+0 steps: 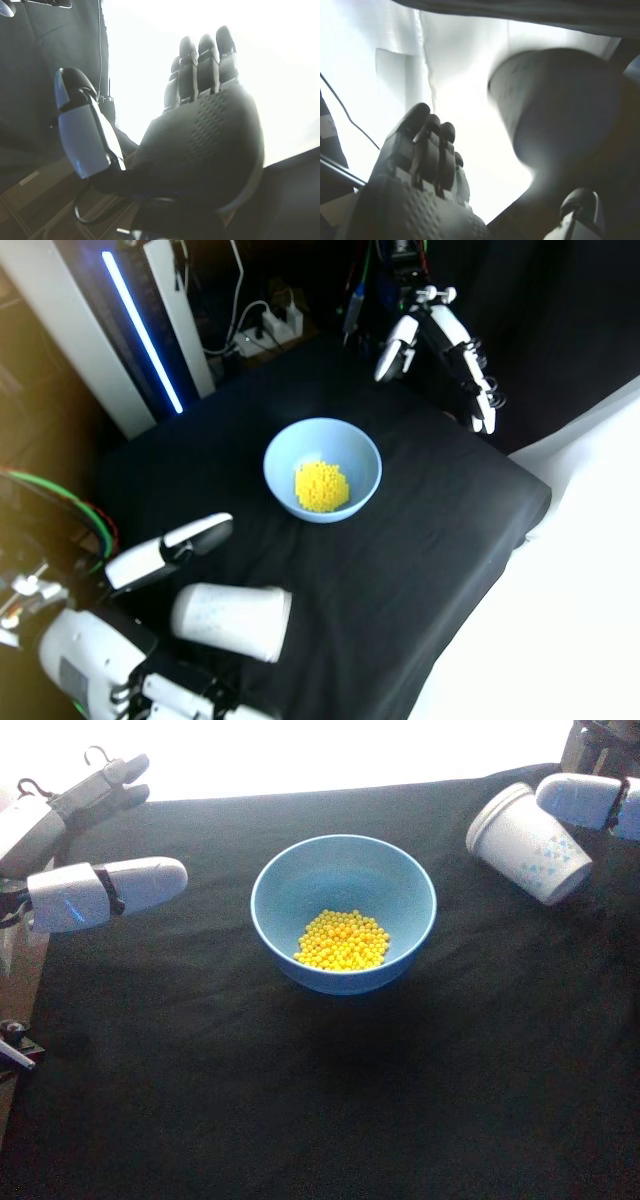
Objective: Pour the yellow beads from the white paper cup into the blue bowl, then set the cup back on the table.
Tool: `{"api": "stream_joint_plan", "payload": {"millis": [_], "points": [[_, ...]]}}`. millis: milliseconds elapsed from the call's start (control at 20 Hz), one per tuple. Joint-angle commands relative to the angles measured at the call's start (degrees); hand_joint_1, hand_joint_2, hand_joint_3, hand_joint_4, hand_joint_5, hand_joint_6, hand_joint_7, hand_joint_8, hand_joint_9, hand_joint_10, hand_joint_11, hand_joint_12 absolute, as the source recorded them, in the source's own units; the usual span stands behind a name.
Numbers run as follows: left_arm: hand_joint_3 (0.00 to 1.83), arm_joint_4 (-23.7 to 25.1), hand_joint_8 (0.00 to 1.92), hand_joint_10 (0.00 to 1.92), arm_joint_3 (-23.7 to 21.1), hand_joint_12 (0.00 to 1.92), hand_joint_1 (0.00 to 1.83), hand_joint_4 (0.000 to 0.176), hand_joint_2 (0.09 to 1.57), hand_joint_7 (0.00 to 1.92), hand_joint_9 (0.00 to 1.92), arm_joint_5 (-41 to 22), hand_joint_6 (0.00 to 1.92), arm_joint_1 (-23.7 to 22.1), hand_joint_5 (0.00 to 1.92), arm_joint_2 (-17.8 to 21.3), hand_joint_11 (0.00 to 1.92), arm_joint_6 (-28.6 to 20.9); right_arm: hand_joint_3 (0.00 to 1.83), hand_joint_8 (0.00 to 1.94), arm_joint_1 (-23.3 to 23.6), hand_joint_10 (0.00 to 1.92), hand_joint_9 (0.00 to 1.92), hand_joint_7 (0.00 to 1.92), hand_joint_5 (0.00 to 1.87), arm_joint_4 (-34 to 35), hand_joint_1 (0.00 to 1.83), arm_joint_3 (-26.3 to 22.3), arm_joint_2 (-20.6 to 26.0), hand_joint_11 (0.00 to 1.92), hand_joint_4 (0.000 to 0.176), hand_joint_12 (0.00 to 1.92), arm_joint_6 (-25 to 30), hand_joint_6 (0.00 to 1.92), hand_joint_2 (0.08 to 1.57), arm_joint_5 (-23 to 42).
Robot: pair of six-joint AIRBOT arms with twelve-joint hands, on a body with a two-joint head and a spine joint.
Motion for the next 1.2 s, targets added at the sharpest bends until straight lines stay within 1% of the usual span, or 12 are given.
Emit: {"api": "stream_joint_plan", "payload": {"millis": [0, 50, 200, 450, 500, 600, 700, 900, 1000, 1050, 1100, 1150], "points": [[0.00, -0.4, 0.00, 0.00, 0.1, 0.41, 0.58, 0.046, 0.88, 0.30, 0.18, -7.1, 0.00, -0.3, 0.16, 0.0, 0.00, -0.6, 0.00, 0.01, 0.2, 0.01, 0.18, 0.25, 0.00, 1.2, 0.64, 0.5, 0.0, 0.00, 0.176, 0.64, 0.8, 0.00, 0.52, 6.9], [0.00, -0.4, 0.00, 0.00, 0.1, 0.40, 0.59, 0.048, 0.88, 0.31, 0.19, -7.1, 0.00, -0.3, 0.16, 0.0, 0.00, -0.6, 0.00, 0.00, 0.2, 0.01, 0.18, 0.24, 0.00, 1.2, 0.64, 0.5, 0.0, 0.00, 0.176, 0.64, 0.8, 0.00, 0.53, 6.9], [0.00, -0.4, 0.00, 0.00, 0.1, 0.48, 0.60, 0.022, 0.89, 0.32, 0.20, -7.1, 0.00, -0.3, 0.16, 0.0, 0.00, -0.6, 0.00, 0.00, 0.2, 0.00, 0.18, 0.26, 0.00, 1.2, 0.62, 0.5, 0.0, 0.00, 0.176, 0.69, 0.8, 0.00, 0.54, 6.9], [0.00, -0.4, 0.00, 0.00, 0.5, 0.49, 0.59, 0.033, 0.88, 0.31, 0.20, -6.9, 0.00, -0.3, 0.16, 0.1, 0.00, -0.9, 0.00, 0.00, 0.2, 0.01, 0.23, 0.29, 0.01, 0.0, 0.60, 0.3, 1.7, 0.00, 0.176, 0.83, 0.9, 0.00, 0.52, 6.9], [0.00, -0.4, 0.01, 0.00, 0.6, 0.50, 0.59, 0.010, 0.87, 0.33, 0.20, -6.9, 0.00, -0.3, 0.15, 0.2, 0.00, -0.9, 0.00, 0.00, 0.2, 0.01, 0.24, 0.29, 0.01, -0.4, 0.61, 0.0, 2.3, 0.00, 0.176, 0.87, 0.9, 0.00, 0.53, 6.9], [0.00, -0.1, 0.00, 0.00, 0.7, 0.46, 0.58, 0.016, 0.87, 0.33, 0.18, -6.9, 0.00, -1.1, 0.15, 1.0, 0.00, -0.9, 0.01, 0.00, 0.2, 0.00, 0.22, 0.24, 0.00, -1.9, 0.64, -0.9, 3.5, 0.00, 0.176, 0.88, 0.8, 0.00, 0.55, 6.9], [0.00, 0.3, 0.00, 0.01, 0.6, 0.49, 0.57, 0.006, 0.87, 0.33, 0.20, -7.1, 0.00, -1.6, 0.15, 2.0, 0.00, -0.9, 0.00, 0.01, 0.2, 0.01, 0.24, 0.27, 0.01, -3.4, 0.61, -1.8, 4.9, 0.00, 0.176, 0.91, 0.6, 0.00, 0.56, 6.9], [0.00, 0.3, 0.00, 0.00, -1.1, 0.39, 0.48, 0.000, 0.89, 0.28, 0.16, -11.5, 0.00, -1.6, 0.11, 4.8, 0.00, -0.7, 0.00, 0.00, 0.2, 0.00, 0.25, 0.28, 0.00, -5.9, 0.62, -7.0, 10.1, 0.00, 0.176, 0.86, -5.6, 0.00, 0.55, 7.8], [0.00, 0.2, 0.00, 0.01, -3.7, 0.40, 0.42, 0.050, 0.91, 0.27, 0.19, -16.3, 0.00, -1.3, 0.13, 7.1, 0.00, 1.2, 0.00, 0.01, 0.2, 0.01, 0.28, 0.32, 0.03, -6.6, 0.61, -10.4, 13.1, 0.00, 0.176, 0.80, -8.3, 0.00, 0.50, 10.6], [0.00, 0.2, 0.00, 0.01, -4.2, 0.40, 0.42, 0.050, 0.91, 0.27, 0.19, -17.0, 0.00, -1.2, 0.13, 7.6, 0.00, 1.5, 0.00, 0.01, 0.2, 0.01, 0.28, 0.32, 0.03, -6.6, 0.61, -10.9, 13.5, 0.00, 0.176, 0.80, -8.5, 0.00, 0.50, 11.2], [0.00, 0.2, 0.00, 0.01, -5.1, 0.38, 0.42, 0.037, 0.92, 0.29, 0.19, -18.4, 0.00, -1.1, 0.12, 8.3, 0.00, 2.0, 0.00, 0.01, 0.2, 0.02, 0.30, 0.33, 0.03, -6.6, 0.60, -12.0, 14.3, 0.00, 0.176, 0.80, -8.5, 0.01, 0.47, 12.1], [0.01, 0.2, 0.00, 0.00, -6.3, 0.37, 0.42, 0.005, 0.94, 0.28, 0.20, -20.2, 0.00, -0.9, 0.08, 9.5, 0.00, 3.1, 0.00, 0.01, 0.2, 0.01, 0.31, 0.33, 0.03, -6.6, 0.58, -13.1, 15.2, 0.00, 0.176, 0.77, -8.5, 0.00, 0.44, 13.3]]}}
